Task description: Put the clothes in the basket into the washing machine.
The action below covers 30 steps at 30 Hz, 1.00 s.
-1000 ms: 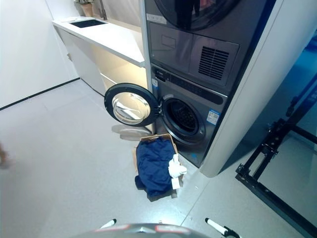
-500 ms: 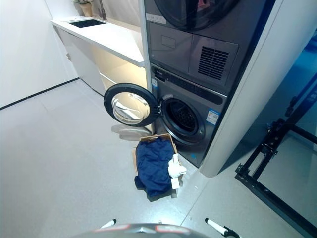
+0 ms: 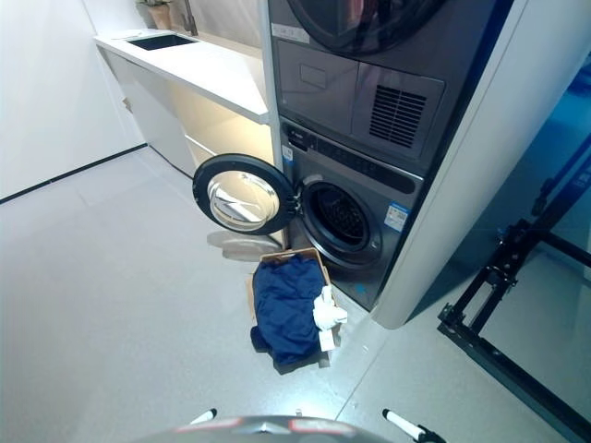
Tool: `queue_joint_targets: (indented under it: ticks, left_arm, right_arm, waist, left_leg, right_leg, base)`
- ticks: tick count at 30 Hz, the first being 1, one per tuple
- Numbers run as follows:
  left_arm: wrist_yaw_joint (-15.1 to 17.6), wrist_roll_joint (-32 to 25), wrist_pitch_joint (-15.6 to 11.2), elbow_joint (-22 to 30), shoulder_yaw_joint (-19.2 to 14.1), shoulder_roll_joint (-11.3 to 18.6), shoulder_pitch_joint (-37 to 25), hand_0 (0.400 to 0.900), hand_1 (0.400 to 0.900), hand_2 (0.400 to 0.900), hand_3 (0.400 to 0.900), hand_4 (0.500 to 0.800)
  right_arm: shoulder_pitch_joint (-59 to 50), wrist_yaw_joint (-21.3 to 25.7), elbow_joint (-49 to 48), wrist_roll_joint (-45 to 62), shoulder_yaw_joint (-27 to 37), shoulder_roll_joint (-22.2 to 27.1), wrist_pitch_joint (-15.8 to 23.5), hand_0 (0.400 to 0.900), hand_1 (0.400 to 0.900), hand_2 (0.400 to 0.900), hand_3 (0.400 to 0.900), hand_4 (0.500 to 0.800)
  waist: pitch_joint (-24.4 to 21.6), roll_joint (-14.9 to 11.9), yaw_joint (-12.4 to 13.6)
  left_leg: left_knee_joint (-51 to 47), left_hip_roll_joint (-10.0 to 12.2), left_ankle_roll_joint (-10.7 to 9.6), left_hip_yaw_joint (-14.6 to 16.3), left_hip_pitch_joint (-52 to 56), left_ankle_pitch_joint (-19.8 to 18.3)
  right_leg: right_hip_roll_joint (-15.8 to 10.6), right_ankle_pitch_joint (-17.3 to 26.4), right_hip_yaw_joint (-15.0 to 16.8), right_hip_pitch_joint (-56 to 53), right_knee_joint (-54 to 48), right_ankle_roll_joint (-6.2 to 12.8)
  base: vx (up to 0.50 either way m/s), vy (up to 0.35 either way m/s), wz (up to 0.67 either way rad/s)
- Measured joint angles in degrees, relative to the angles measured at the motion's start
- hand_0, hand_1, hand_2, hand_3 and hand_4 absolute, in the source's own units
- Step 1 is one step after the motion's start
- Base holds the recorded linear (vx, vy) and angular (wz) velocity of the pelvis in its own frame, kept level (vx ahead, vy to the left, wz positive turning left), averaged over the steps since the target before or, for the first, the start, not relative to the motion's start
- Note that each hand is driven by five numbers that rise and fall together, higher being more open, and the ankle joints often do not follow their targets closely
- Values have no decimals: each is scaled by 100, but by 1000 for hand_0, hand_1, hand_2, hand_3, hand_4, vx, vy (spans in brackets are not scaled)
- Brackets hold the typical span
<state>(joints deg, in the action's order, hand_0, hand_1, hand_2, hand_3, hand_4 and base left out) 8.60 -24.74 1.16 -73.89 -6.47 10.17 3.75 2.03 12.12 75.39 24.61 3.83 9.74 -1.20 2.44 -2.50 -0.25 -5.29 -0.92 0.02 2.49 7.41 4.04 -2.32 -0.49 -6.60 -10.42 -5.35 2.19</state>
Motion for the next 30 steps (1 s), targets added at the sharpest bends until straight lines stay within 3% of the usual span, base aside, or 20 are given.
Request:
queue_joint_targets:
  ticks: [8, 9, 11, 15, 19, 24, 28, 30]
  left_arm:
    - [-3, 0, 2, -4, 19, 6, -92, 900, 900, 900, 900, 800]
    - [1, -4, 9, -23, -4, 4, -157, 900, 900, 900, 900, 800]
    - [11, -7, 55, -179, -8, -32, -480, 900, 900, 900, 900, 800]
    - [-1, -11, 6, -206, -6, 98, -739, 900, 900, 900, 900, 800]
    - [16, -93, 6, -102, -1, 121, -794, 900, 900, 900, 900, 800]
    - [107, -262, -2, -146, -17, 94, -805, 900, 900, 900, 900, 800]
    - [119, -284, -11, -142, -1, 67, -721, 900, 900, 900, 900, 800]
    - [122, -362, -15, -128, 44, -8, -614, 900, 900, 900, 900, 800]
  right_arm:
    - [-131, -3, 25, 3, 18, 33, -2, 900, 900, 900, 900, 800]
    - [-161, -8, 47, 3, 20, 37, 2, 900, 900, 900, 900, 800]
    - [-513, -15, 10, 12, 22, 102, -6, 900, 900, 900, 900, 800]
    - [-623, -26, -65, 97, -7, 16, -8, 900, 900, 900, 900, 800]
    - [-663, -27, -264, 255, 19, 9, 0, 900, 900, 900, 900, 800]
    - [-711, -1, -410, 360, 10, -7, 46, 900, 900, 900, 900, 800]
    - [-658, 0, -439, 359, -35, -48, 43, 900, 900, 900, 900, 800]
    - [-592, -3, -478, 350, -77, -15, 44, 900, 900, 900, 900, 800]
  waist:
    - [179, -15, 21]
    - [268, -38, 40]
    - [621, 135, 66]
    - [923, 5, 9]
    - [1003, 112, 9]
    - [1030, 93, -32]
    - [917, 59, -130]
    - [724, 110, -229]
  left_leg:
    - [4, 1, 47, 53, -205, 22]
    - [30, -44, 87, 117, -238, -3]
    - [227, 68, 241, 72, -391, -93]
    - [310, -75, 416, 31, -323, -92]
    - [262, -12, 525, 25, -339, -93]
    - [216, -132, 501, -30, -409, -100]
    - [133, -128, 262, -310, -324, -231]
    - [102, 11, 34, -489, -276, -345]
  right_leg:
    - [-19, -33, 54, 350, 291, 46]
    - [-13, -47, 122, 541, 566, 58]
    - [48, -109, 147, 1269, 1848, 157]
    - [-190, -143, 297, 2314, 3904, 315]
    - [-124, -158, 300, 2499, 3077, 325]
    - [-119, -70, 639, 2244, 602, 473]
    - [-148, 11, 695, 2116, 578, 481]
    - [-26, 300, 703, 2069, 669, 329]
  base:
    - [-43, 161, -11]
    - [-55, 248, -19]
    - [0, 243, -8]
    - [103, 123, -10]
    - [203, -24, 10]
    - [326, -165, 20]
    - [482, -303, 37]
    - [507, -400, 38]
